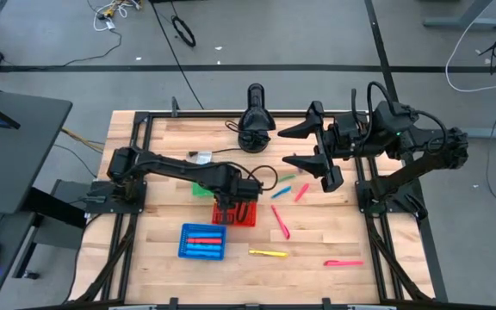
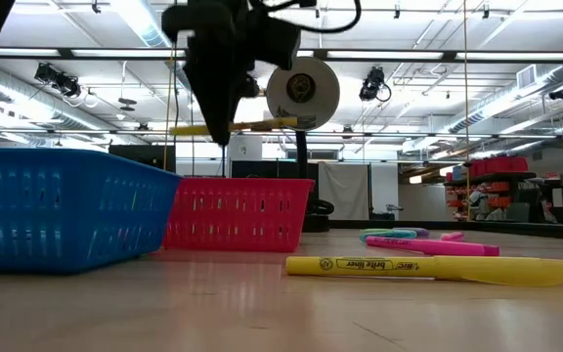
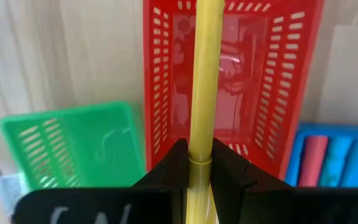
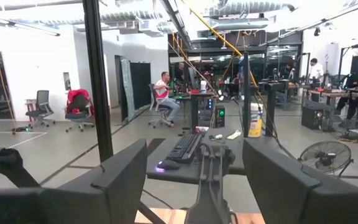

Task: Pick & Place Markers
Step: Put the right yellow marker pen into the red bin

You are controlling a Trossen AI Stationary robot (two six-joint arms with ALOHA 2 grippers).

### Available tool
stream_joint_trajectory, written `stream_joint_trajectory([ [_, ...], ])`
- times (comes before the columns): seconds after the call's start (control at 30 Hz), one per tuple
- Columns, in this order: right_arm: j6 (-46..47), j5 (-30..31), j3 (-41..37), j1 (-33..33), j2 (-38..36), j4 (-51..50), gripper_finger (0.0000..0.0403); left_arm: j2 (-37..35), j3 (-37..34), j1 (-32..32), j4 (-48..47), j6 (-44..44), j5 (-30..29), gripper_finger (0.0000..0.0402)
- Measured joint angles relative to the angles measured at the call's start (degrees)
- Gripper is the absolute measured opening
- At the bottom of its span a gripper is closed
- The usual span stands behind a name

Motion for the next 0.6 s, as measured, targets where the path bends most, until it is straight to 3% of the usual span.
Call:
stream_joint_trajectory([
  [0.27, -1.4, 0.0, 0.0, 0.0, 0.0, 0.0, 0.0265, 0.0, -6.4, 0.0, 6.9, -0.7, 1.8, 0.0046],
  [0.6, -1.7, 0.0, 0.0, -0.5, 0.0, 0.0, 0.0265, 0.5, -8.4, -0.3, 11.0, -1.6, 2.4, 0.0046],
])
